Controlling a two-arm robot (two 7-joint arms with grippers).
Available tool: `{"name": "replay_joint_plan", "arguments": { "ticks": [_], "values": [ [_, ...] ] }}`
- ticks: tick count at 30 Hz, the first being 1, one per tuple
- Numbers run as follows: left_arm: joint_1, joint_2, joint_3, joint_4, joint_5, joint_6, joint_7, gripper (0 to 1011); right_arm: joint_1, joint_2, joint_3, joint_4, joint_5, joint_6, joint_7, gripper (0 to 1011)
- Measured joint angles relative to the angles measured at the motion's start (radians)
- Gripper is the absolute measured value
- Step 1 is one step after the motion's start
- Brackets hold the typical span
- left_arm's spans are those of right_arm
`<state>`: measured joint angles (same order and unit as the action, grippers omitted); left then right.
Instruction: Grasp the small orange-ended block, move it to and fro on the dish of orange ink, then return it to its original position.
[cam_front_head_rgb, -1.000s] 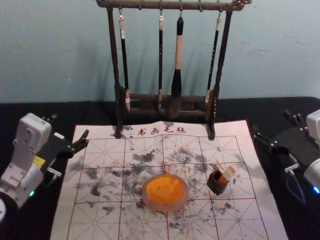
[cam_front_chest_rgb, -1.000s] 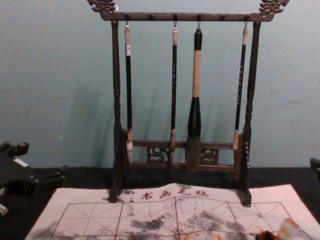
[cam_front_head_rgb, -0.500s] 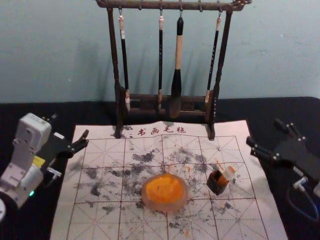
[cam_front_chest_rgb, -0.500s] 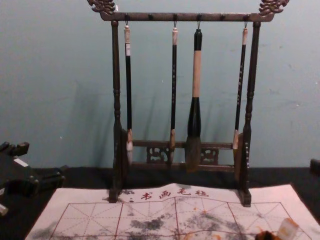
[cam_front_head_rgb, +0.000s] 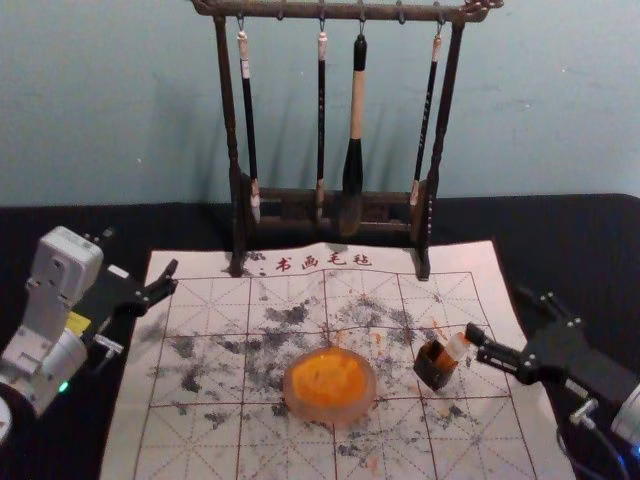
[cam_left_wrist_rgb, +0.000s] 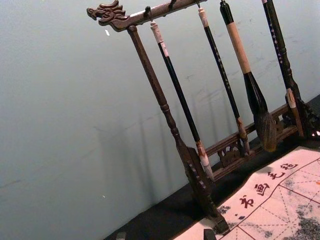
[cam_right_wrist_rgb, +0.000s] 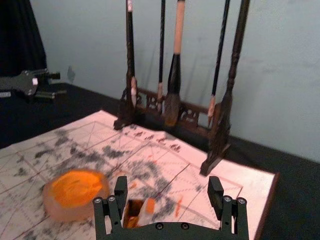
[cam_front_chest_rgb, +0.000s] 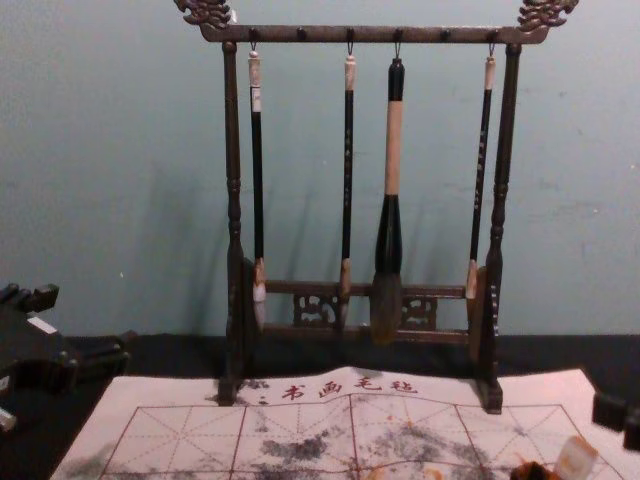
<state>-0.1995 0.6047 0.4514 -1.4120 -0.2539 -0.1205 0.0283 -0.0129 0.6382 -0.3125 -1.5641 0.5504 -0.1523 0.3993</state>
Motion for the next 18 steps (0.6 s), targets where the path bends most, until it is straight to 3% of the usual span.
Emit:
{"name": "replay_joint_plan", "arguments": {
  "ticks": [18],
  "values": [
    [0.0,0.0,0.0,0.0,0.0,0.0,0.0,1001,0.011,-0.051,-0.007,0.066,-0.01,0.061,0.066,1002]
  ]
}}
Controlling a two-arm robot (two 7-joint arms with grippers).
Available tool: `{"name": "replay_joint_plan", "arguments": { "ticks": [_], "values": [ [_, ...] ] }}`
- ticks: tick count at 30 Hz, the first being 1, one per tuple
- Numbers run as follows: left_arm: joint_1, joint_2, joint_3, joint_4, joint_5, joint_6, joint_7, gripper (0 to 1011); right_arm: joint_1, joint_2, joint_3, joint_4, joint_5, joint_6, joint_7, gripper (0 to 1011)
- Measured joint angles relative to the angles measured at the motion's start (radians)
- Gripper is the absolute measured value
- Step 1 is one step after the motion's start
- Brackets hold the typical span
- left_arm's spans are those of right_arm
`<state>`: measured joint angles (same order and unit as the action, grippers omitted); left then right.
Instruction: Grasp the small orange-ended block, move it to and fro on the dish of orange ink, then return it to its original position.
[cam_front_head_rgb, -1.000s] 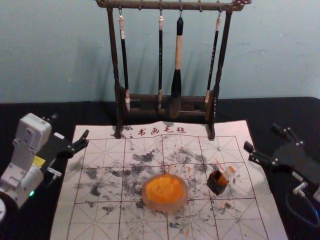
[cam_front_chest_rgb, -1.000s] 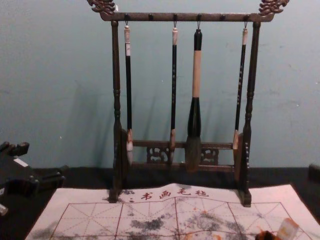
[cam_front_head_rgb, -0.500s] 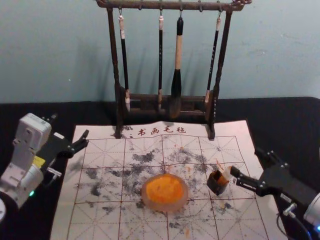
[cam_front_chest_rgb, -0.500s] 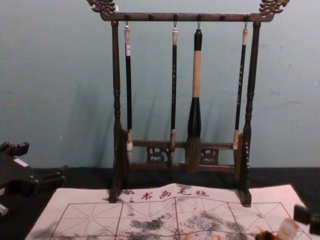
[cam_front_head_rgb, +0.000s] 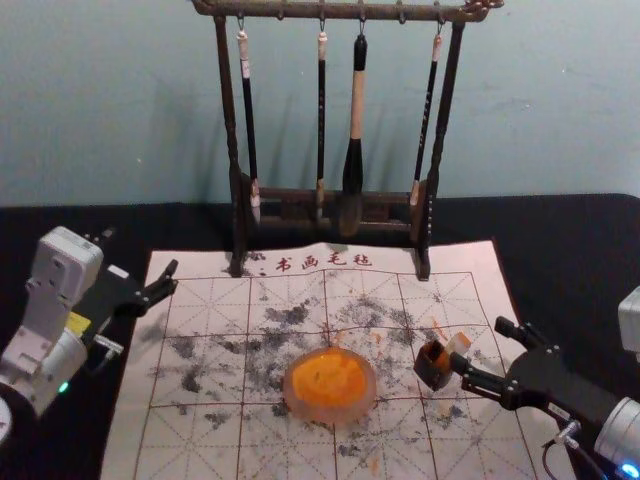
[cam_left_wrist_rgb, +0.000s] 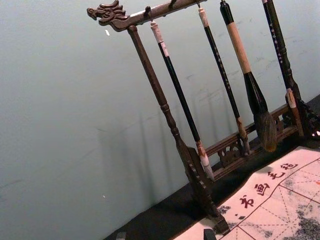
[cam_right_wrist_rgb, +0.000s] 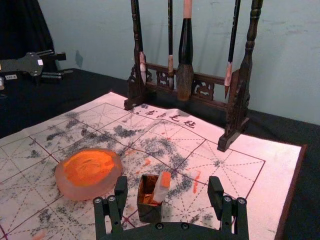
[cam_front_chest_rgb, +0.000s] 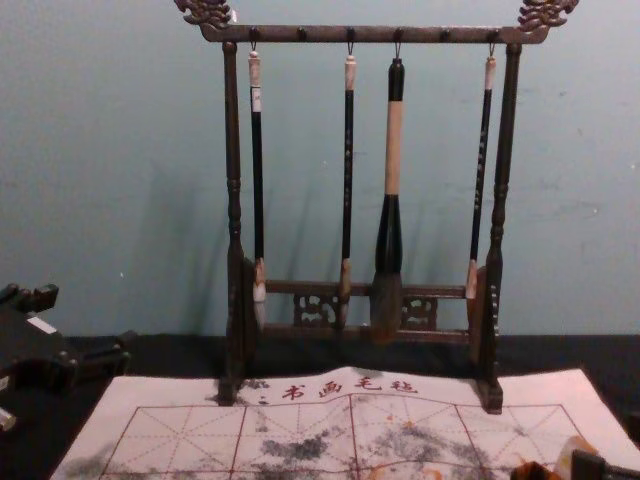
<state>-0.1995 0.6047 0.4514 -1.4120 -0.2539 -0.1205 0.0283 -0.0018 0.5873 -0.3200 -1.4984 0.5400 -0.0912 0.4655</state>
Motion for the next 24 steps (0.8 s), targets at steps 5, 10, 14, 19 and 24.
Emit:
{"name": "replay_joint_plan", "arguments": {
  "ticks": [5,10,14,19,24],
  "values": [
    [0.0,0.0,0.0,0.0,0.0,0.0,0.0,1001,0.01,-0.015,0.004,0.018,-0.006,0.01,0.013,1002],
    [0.0,0.0,0.0,0.0,0.0,0.0,0.0,1001,0.018,-0.028,0.007,0.032,-0.014,0.019,0.021,1002],
    [0.0,0.0,0.0,0.0,0.0,0.0,0.0,1001,0.024,-0.038,0.011,0.042,-0.019,0.025,0.028,1002],
    [0.0,0.0,0.0,0.0,0.0,0.0,0.0,1001,0.032,-0.047,0.014,0.056,-0.022,0.03,0.039,1002],
    [0.0,0.0,0.0,0.0,0.0,0.0,0.0,1001,0.036,-0.051,0.016,0.062,-0.022,0.034,0.047,1002]
  ]
}}
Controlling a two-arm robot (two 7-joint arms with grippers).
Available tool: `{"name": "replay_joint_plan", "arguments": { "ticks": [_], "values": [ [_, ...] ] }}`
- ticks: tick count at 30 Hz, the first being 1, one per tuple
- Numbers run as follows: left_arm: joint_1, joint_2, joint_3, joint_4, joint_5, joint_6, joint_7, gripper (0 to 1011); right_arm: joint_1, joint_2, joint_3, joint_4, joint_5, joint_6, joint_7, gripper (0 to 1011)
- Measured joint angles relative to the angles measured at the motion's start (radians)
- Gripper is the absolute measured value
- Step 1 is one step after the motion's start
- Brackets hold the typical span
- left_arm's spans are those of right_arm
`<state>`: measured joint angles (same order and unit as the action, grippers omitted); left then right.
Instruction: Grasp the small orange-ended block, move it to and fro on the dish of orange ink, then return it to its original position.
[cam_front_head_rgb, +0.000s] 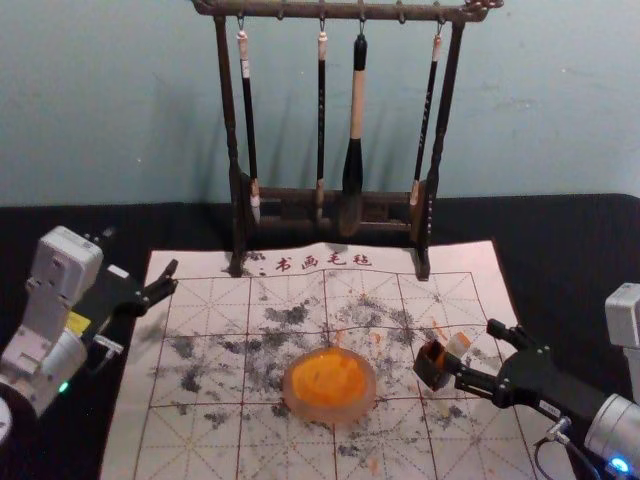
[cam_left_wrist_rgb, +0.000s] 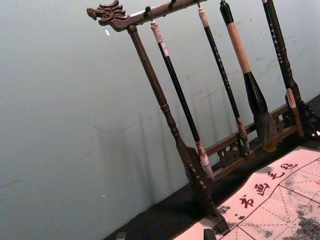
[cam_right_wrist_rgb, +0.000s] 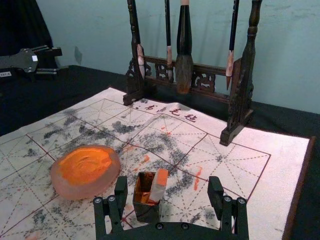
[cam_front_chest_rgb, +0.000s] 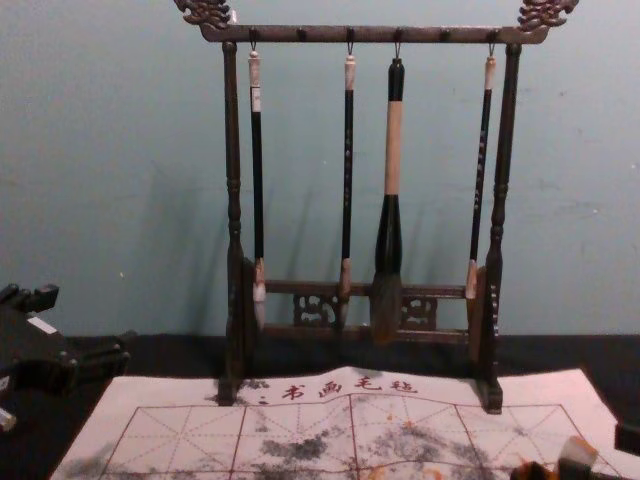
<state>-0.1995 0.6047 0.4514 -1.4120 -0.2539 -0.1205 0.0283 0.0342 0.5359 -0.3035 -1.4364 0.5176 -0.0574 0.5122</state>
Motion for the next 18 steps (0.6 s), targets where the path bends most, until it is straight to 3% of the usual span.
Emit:
{"name": "replay_joint_plan", "arguments": {
  "ticks": [18],
  "values": [
    [0.0,0.0,0.0,0.0,0.0,0.0,0.0,1001,0.017,-0.005,-0.006,0.018,0.003,0.013,0.021,1002]
  ]
}}
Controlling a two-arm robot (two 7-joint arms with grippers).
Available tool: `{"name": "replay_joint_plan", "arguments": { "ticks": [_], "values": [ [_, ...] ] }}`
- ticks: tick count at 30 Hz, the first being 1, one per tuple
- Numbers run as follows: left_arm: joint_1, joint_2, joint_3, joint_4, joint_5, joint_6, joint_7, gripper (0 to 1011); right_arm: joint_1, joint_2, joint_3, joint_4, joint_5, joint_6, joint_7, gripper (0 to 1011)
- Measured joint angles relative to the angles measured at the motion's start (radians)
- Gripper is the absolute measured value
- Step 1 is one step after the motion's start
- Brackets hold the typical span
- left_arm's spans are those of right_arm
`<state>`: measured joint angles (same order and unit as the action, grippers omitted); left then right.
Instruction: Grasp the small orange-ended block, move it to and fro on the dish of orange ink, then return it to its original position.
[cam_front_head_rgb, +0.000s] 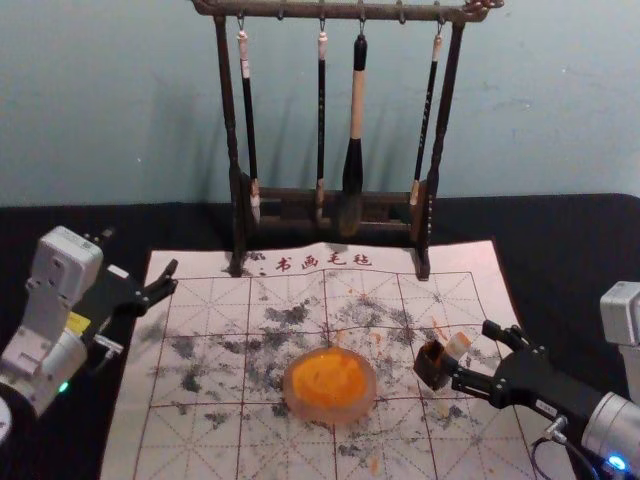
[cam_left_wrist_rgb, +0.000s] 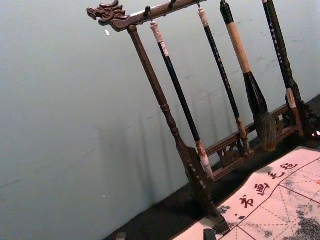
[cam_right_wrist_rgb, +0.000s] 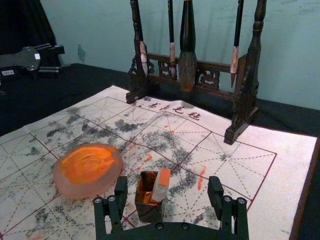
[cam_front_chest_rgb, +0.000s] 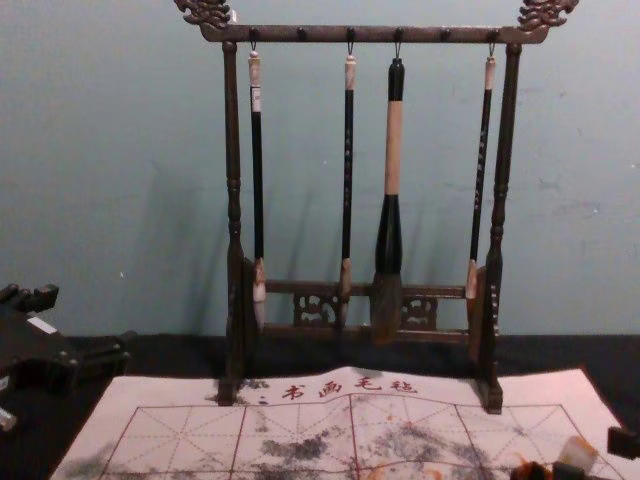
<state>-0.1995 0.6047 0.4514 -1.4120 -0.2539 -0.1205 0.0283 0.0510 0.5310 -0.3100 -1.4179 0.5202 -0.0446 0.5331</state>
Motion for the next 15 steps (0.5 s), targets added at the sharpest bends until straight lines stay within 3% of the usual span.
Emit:
{"name": "replay_joint_plan", "arguments": {
  "ticks": [15],
  "values": [
    [0.0,0.0,0.0,0.0,0.0,0.0,0.0,1001,0.008,-0.002,-0.007,0.004,-0.001,0.01,-0.001,1002]
  ]
}}
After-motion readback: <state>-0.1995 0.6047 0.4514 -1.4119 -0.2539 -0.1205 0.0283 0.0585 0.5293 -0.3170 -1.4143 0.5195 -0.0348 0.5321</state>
